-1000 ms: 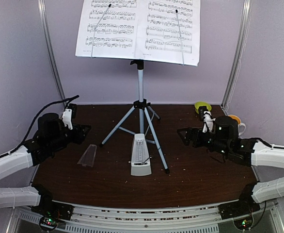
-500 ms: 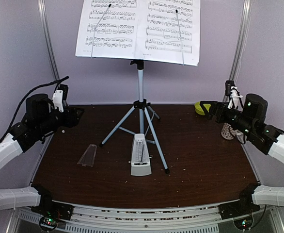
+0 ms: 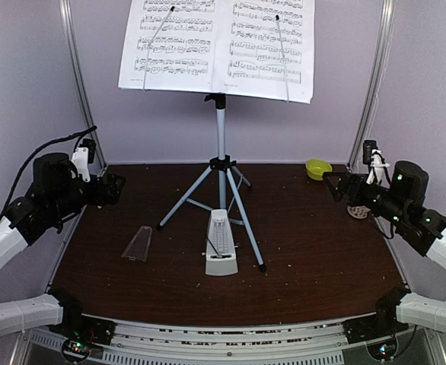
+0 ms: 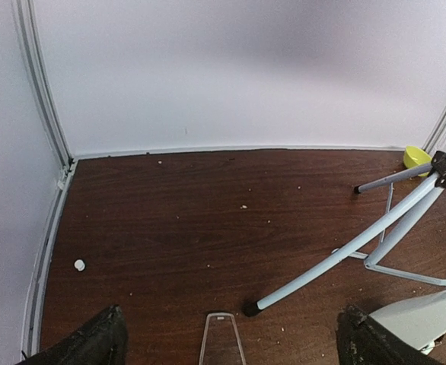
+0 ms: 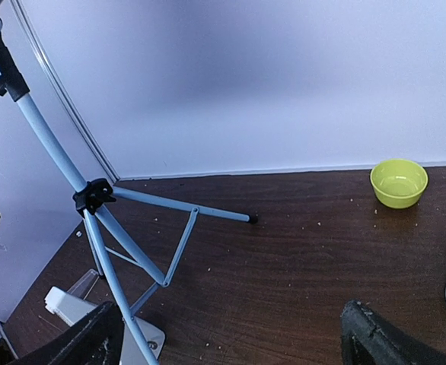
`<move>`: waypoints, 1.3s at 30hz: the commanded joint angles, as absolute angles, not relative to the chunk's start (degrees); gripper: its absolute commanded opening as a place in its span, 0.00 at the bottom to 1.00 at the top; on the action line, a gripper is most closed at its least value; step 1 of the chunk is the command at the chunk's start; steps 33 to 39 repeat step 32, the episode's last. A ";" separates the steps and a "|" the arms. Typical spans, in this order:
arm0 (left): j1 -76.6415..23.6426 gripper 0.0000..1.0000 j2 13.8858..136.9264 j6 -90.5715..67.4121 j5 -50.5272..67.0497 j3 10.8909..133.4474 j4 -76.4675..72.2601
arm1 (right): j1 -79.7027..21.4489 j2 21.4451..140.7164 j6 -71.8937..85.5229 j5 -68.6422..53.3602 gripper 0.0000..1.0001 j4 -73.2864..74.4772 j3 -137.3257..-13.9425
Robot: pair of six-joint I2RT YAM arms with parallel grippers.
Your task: Set up the instrument practice props
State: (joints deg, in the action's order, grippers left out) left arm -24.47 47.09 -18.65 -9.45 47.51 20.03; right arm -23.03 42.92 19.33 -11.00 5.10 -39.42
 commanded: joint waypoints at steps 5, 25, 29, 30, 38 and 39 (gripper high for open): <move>-24.10 0.98 43.33 -26.08 -15.05 41.70 23.80 | -22.50 37.90 22.52 -9.89 1.00 5.52 -33.40; -24.15 0.98 43.45 -33.97 -18.15 37.51 24.89 | -22.50 34.13 26.24 -8.27 1.00 3.40 -25.54; -24.17 0.98 42.93 -34.63 -19.23 37.38 25.22 | -22.50 33.98 26.32 -8.35 1.00 3.35 -25.60; -24.13 0.98 42.82 -34.66 -19.25 37.41 25.22 | -22.50 33.93 26.32 -8.35 1.00 3.34 -25.50; -24.09 0.98 42.75 -34.55 -19.67 37.62 25.43 | -22.50 33.93 26.37 -8.40 1.00 3.41 -25.49; -24.09 0.98 42.75 -34.55 -19.67 37.62 25.43 | -22.50 33.93 26.37 -8.40 1.00 3.41 -25.49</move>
